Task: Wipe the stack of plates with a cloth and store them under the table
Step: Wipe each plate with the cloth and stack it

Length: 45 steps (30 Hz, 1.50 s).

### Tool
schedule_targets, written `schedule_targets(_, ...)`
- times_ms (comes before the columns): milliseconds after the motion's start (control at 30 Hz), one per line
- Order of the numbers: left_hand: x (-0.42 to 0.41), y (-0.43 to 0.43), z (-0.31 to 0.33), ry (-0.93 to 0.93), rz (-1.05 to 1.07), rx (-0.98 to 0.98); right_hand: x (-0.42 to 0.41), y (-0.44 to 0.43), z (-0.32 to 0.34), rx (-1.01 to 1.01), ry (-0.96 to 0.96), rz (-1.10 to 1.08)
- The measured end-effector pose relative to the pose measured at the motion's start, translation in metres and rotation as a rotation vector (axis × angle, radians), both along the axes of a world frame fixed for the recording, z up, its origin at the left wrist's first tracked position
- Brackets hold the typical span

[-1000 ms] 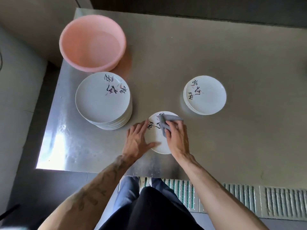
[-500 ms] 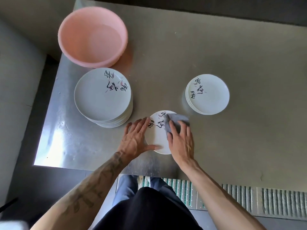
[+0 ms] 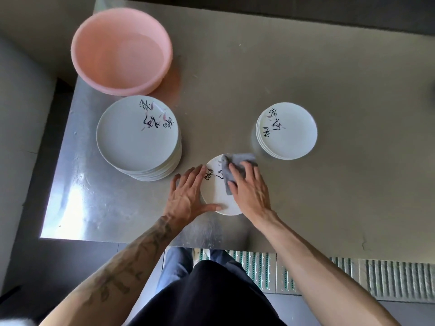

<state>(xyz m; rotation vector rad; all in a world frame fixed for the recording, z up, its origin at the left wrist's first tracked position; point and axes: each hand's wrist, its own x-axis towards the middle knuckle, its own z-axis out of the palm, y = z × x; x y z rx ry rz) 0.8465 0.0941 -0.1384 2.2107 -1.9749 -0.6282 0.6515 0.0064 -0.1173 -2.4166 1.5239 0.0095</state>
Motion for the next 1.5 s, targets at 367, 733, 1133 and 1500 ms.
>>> schedule_targets(367, 0.003, 0.001, 0.004, -0.152, -0.107, -0.008, -0.009, 0.001, 0.010, 0.086, 0.014, 0.020)
schedule_targets(733, 0.003, 0.006, 0.004, -0.205, -0.114, -0.076, -0.001, 0.014, 0.012, 0.152, -0.024, -0.004)
schedule_targets(1133, 0.018, 0.004, -0.002, -0.162, -0.255, -0.168, -0.001, 0.017, 0.011, 0.136, -0.073, -0.112)
schedule_targets(1500, 0.014, 0.004, 0.001, -0.145, -0.152, -0.189, 0.007, 0.023, 0.008, 0.104, -0.111, -0.084)
